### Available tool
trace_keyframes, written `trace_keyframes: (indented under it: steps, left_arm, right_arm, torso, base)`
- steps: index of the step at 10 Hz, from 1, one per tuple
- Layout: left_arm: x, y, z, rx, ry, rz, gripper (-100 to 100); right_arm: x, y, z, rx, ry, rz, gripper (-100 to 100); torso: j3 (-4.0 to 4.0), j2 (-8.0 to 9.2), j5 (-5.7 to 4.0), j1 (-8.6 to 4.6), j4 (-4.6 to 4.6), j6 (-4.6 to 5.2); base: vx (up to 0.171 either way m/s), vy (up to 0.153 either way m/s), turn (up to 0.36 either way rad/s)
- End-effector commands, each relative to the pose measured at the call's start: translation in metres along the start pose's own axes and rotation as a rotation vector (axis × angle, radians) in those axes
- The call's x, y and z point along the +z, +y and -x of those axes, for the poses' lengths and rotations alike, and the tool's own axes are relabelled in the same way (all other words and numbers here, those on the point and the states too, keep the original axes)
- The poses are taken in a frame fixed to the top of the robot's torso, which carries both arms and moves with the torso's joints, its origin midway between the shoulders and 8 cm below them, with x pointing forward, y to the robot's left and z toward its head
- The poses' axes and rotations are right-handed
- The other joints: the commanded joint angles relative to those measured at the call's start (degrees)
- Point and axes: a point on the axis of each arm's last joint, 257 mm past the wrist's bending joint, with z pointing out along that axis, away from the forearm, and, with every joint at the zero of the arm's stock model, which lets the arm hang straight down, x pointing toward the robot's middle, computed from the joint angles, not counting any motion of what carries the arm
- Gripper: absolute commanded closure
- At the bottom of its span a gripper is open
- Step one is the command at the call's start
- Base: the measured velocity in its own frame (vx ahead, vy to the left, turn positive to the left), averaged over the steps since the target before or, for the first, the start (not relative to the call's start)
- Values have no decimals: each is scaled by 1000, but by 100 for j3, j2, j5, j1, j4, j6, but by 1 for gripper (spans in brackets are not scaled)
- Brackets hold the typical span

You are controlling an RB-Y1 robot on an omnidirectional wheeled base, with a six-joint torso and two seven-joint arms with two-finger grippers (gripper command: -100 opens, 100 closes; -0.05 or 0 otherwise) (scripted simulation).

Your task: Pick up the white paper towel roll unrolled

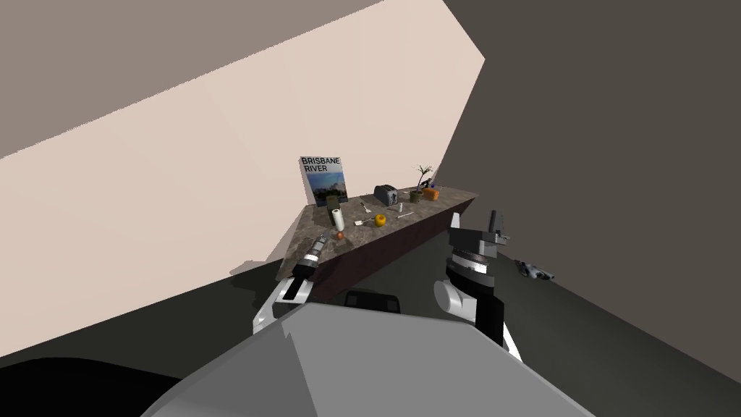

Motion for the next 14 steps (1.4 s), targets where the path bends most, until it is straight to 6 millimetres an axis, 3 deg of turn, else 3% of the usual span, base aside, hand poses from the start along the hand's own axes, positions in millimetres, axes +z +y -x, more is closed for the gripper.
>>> trace_keyframes:
  steps: [1,7,14]
  left_arm:
    - [1,17,-6,65,24,30,-100]
    - [9,63,-13,271,91,94,-100]
    - [32,97,6,530,134,117,-100]
  right_arm:
    - [0,0,0,0,0,0,0]
    - [0,0,0,0,0,0,0]
    - [0,0,0,0,0,0,0]
  torso:
    - [0,0,0,0,0,0]
    - [-1,-1,1,7,0,-2]
    - [-4,-8,3,18,-2,-2]
  base:
    - [4,-51,-68]
    - [3,-37,-56]
    - [18,-15,-55]
